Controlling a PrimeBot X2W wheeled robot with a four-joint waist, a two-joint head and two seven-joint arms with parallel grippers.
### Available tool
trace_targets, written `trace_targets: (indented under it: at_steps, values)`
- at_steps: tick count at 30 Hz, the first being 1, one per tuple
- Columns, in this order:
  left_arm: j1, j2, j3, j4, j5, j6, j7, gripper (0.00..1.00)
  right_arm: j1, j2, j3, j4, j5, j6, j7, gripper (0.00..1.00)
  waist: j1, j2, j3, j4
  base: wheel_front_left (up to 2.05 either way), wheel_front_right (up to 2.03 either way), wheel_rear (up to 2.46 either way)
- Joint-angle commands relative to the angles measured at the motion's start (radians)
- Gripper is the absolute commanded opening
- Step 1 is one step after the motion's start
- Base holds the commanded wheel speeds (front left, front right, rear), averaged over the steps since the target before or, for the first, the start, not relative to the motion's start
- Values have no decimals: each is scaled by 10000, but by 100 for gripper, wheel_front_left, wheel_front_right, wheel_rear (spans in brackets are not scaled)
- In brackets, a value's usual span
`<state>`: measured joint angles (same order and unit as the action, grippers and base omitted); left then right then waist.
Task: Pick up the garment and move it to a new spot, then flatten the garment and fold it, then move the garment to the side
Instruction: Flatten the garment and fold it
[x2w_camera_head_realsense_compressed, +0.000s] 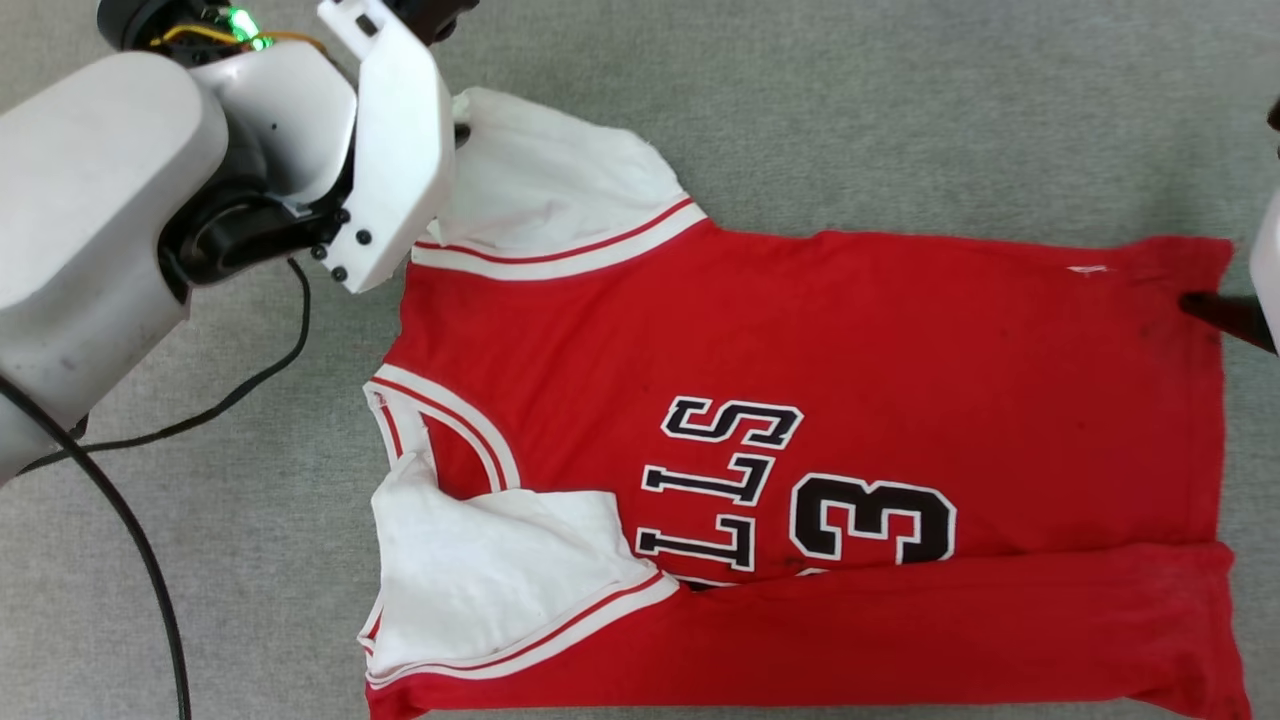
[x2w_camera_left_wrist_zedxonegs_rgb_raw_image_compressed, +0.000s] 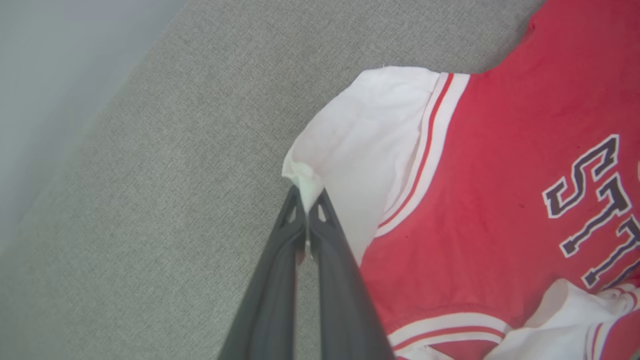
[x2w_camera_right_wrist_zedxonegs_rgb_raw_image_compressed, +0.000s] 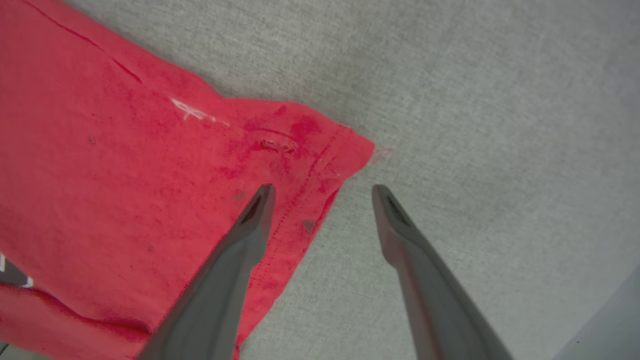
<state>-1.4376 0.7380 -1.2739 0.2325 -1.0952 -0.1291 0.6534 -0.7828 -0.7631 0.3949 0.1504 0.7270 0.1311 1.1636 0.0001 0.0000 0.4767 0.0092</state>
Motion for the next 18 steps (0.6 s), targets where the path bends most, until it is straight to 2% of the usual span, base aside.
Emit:
trace_targets:
  at_steps: [1,9,11,12,13,18]
  values:
    - [-231,-115,-23,-59,30,2,-100,0,-374,344,77,346,-61,-8,-32,100,-1,0,283,193,0,0,0]
    - [-461,-186,-48,-218,31,2,-332,0,48,1216,806,1965,-131,-9,-409,100,-1,0,612,308,0,0,0]
    - [-392,-129,-53,-192,43,2,-311,0,213,1233,1122,2174,-107,-8,-451,98,-1,0,583,273,0,0,0]
    - [-334,-105,-57,-174,56,2,-332,0,228,1201,1219,2219,-66,-8,-552,28,-1,0,540,239,0,0,0]
    - [-270,-80,-58,-161,48,2,-362,0,180,1163,1224,2245,-27,-8,-717,0,-1,0,482,204,0,0,0]
    - [-15,57,-60,-42,-103,2,-699,0,-106,893,1185,2272,67,-8,-1395,0,-1,0,49,60,0,0,0]
